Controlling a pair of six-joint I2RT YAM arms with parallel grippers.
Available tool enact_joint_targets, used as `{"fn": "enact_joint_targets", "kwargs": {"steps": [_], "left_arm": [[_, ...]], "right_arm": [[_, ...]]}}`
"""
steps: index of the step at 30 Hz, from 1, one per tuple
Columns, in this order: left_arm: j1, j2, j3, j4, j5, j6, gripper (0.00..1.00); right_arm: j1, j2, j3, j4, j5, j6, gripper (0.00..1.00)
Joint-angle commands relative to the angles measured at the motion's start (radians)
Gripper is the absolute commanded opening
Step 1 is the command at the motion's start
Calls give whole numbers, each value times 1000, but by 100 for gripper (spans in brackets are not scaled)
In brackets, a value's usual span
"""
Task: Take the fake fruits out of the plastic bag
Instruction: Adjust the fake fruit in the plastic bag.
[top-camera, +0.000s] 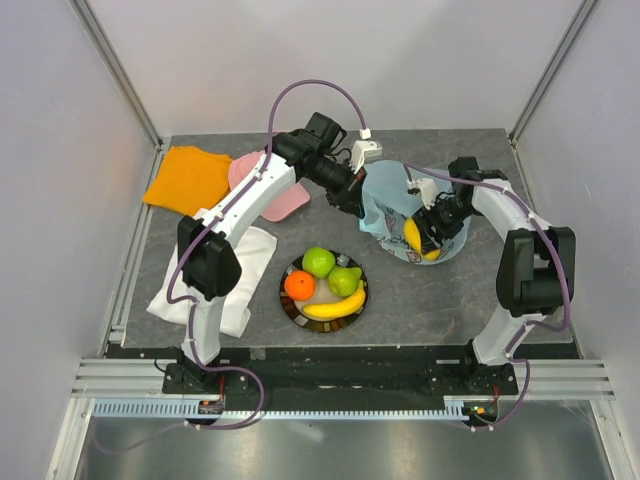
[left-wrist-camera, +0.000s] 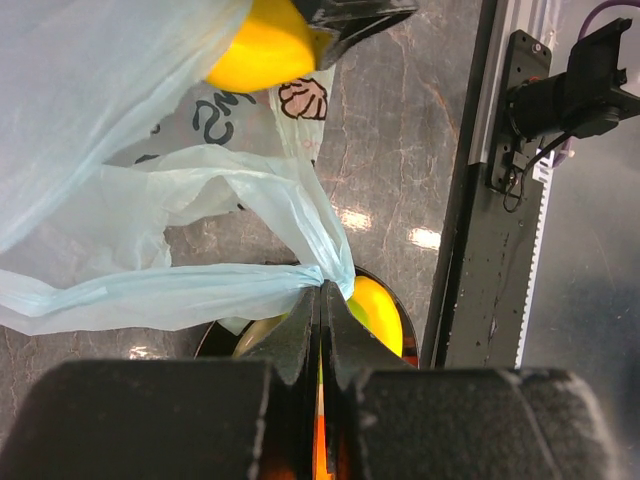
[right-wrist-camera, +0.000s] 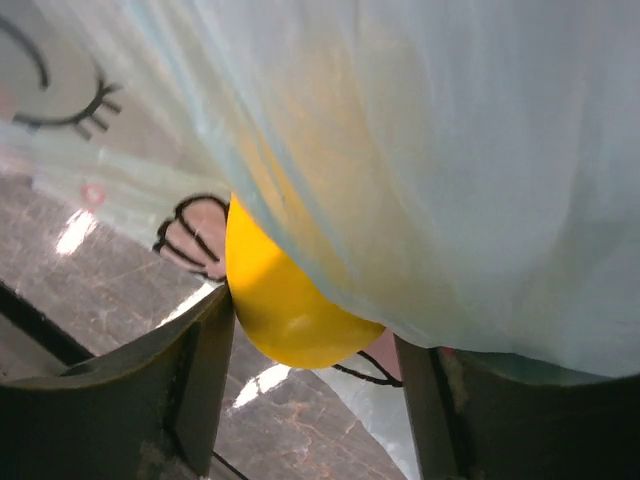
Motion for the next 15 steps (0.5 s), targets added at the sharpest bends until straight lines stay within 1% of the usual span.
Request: {"fn": "enact_joint_targets", "kwargs": {"steps": [1,2,3,6,7,9,12,13,15], "left_arm": [[-1,-11,11,12,36,10,2],[-1,-11,14,12,38,10,2],[-1,-10,16,12,39,9,2],[0,-11,16,12,38,9,1],[0,-13,17,14,39,10,2],[0,-11,17,12,41,9,2],[0,-10,17,12,44,7,2],[0,-7,17,14,45,7,2],[0,-5,20,12,50,4,2]], "right_arm": [[7,95,39,56,75,56,78],[4,126,52,53,92,73,85],[4,132,61,45,115,91,98],[2,91,104,-25,134,94,98],[1,68,114,-69,131,73,98],[-1,-10,159,-116,123,44,98],[-1,-92,219,-203,76,-36,98],[2,-121,236,-237,27,-68,98],[10,-141,236,-246,-26,-93,98]]}}
